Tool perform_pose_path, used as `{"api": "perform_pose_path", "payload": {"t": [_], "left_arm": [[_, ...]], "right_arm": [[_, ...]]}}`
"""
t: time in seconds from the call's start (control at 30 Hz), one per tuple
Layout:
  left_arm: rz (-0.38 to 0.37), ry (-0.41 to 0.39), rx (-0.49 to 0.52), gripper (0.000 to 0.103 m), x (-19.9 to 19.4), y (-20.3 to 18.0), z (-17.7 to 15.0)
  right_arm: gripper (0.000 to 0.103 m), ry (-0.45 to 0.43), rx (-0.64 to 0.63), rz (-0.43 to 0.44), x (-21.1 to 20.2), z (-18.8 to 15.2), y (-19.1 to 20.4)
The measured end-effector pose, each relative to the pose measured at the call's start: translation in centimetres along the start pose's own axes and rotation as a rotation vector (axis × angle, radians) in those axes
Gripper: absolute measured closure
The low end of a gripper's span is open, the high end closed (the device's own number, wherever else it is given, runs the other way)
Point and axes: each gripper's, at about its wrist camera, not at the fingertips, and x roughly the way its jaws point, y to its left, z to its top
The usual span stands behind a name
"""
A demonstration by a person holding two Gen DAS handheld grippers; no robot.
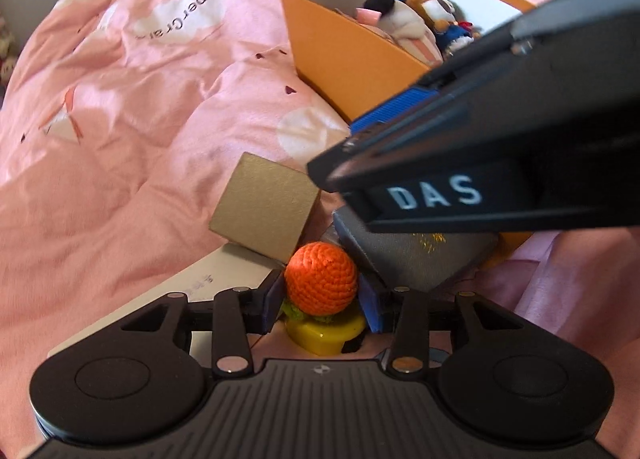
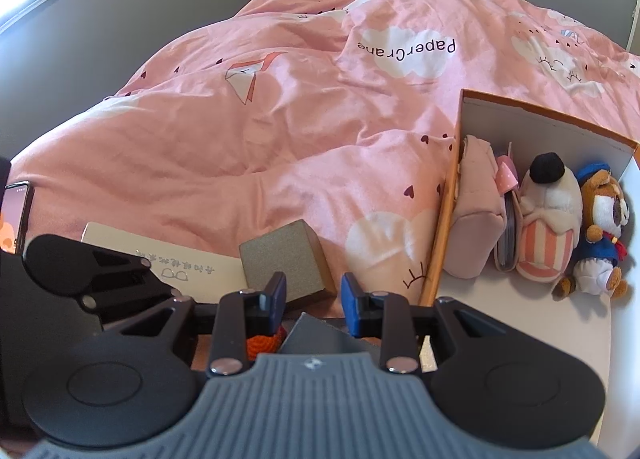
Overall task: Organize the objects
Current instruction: 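Move the left gripper to the orange knitted ball and grasp it, then lift the orange ball with the left gripper while the right grasps the cardboard cube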
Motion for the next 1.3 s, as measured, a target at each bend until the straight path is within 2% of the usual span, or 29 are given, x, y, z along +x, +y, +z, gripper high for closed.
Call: {"api": "perform_pose_path", "payload": {"t": [0.13, 0.3, 0.67, 0.73, 0.9, 1.13, 1.3], "left_arm": [[0.008, -0.016, 0.006, 0.058, -0.1, -0.2, -0.2], [-0.012, -0.036, -0.042, 0.059, -0.8, 0.5, -0.2], [-0.128, -0.102, -0.282, 0.059, -4.1, 5.9, 0.0], [-0.118, -0.103, -0.286, 0.059, -4.5, 6.4, 0.1], [-0.087, -0.145, -0.374, 0.059, -6.1, 9.1, 0.2], [-0.037, -0.155, -0.447, 0.059, -6.9, 11.9, 0.0], [-0.039, -0.138, -0.466, 0.059, -6.5, 12.8, -0.4]], "right_arm": [[0.071, 0.0, -0.004, -0.009, 0.1, 0.1, 0.0], [0.071, 0.001, -0.013, -0.013, 0.1, -0.1, 0.0], [0.074, -0.011, -0.047, 0.014, -0.2, -0.1, 0.5], [0.078, -0.021, -0.048, 0.033, -0.2, 0.2, 0.6], [0.079, -0.006, -0.117, 0.029, 0.2, 0.8, 1.4], [0.078, 0.095, -0.22, 0.087, 3.3, 1.2, 3.4], [0.073, 0.146, -0.254, 0.077, 5.2, 1.3, 4.1]]}}
